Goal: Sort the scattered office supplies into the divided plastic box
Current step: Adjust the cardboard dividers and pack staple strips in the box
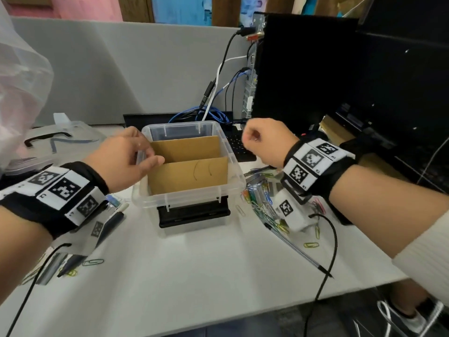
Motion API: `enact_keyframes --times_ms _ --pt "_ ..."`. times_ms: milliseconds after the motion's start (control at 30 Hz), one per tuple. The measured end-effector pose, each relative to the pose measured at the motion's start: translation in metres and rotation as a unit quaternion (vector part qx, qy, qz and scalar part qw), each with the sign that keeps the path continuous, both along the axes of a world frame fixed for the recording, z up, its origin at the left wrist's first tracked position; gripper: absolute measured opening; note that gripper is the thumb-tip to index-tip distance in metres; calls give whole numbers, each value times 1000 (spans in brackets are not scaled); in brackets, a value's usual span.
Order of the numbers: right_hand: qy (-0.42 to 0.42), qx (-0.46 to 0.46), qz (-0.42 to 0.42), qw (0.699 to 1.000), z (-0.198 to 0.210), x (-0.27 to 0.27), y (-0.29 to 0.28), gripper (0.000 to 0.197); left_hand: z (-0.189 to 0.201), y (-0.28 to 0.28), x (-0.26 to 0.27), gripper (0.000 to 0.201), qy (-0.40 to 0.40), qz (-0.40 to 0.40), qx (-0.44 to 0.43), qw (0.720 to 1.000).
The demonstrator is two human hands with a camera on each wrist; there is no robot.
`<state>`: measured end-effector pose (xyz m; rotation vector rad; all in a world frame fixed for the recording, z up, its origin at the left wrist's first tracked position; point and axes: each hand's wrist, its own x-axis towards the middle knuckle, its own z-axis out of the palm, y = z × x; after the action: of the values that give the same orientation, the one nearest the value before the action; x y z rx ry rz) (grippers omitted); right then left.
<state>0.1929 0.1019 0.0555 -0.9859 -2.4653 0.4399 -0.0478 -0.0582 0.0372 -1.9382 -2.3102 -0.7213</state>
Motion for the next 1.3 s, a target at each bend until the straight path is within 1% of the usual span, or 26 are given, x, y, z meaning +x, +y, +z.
enact_keyframes --times_ms 33,67,100,167,200,233,267,367,433,500,600,633,667,733,767,800,867,900,1000,1067,1133,1233,1300 --pt "-23 -8 -29 999 -6 11 5 12 2 -1 4 16 2 1 22 1000" --pt "-85 -21 -48 995 -12 22 9 13 6 -2 10 17 3 -6 41 999" --pt "-177 -37 -59 982 -22 31 13 14 10 -3 17 17 2 -20 53 998" --pt "-356 -68 -59 930 -40 46 12 10 16 -4 32 19 -2 -59 53 997" --pt "-407 -71 -52 909 -48 52 9 7 18 -5 39 20 -3 -77 41 996" --pt "-433 -64 -45 898 -56 56 7 7 18 -6 45 22 -3 -95 24 995" --pt "-437 -60 -44 896 -62 61 6 8 17 -6 50 25 -1 -113 8 994" --pt "-387 -71 -70 917 -77 69 6 8 7 -7 57 31 7 -153 -18 988" --pt "-381 -62 -62 921 -81 70 7 10 -1 -9 59 39 7 -174 -12 985" --pt "-380 -58 -55 922 -83 70 9 10 -8 -9 60 42 1 -183 -2 983" --pt "-362 -58 -69 928 -80 70 14 28 -15 -10 61 38 -12 -200 16 980" --pt "-354 -56 -82 930 -77 70 17 31 -16 -10 61 37 -17 -206 18 978" --pt "-335 -55 -96 936 -74 70 20 30 -17 -10 62 38 -20 -209 18 977" --pt "-286 -60 -129 948 -68 68 27 18 -19 -10 62 43 -18 -205 14 978" --pt "-275 -67 -150 947 -69 66 32 22 -19 -10 62 45 -15 -202 14 979" --pt "-271 -78 -168 944 -70 65 36 25 -19 -10 62 45 -14 -199 15 980" --pt "-275 -98 -193 937 -76 60 44 21 -19 -9 61 45 -6 -196 13 981" --pt "-283 -101 -196 933 -82 57 49 22 -18 -9 62 45 1 -193 11 981" --pt "-330 -117 -179 919 -93 46 56 41 -17 -8 61 44 2 -187 1 982" --pt "-351 -115 -183 911 -96 39 59 46 -17 -7 61 43 3 -187 -5 982" --pt "-365 -109 -195 904 -94 35 60 42 -16 -5 60 44 5 -189 -10 982" --pt "-415 -100 -206 881 -87 30 62 35 -16 -4 60 46 -5 -187 -16 982" --pt "-447 -93 -184 870 -86 31 65 34 -16 -3 60 48 -4 -188 -16 982"
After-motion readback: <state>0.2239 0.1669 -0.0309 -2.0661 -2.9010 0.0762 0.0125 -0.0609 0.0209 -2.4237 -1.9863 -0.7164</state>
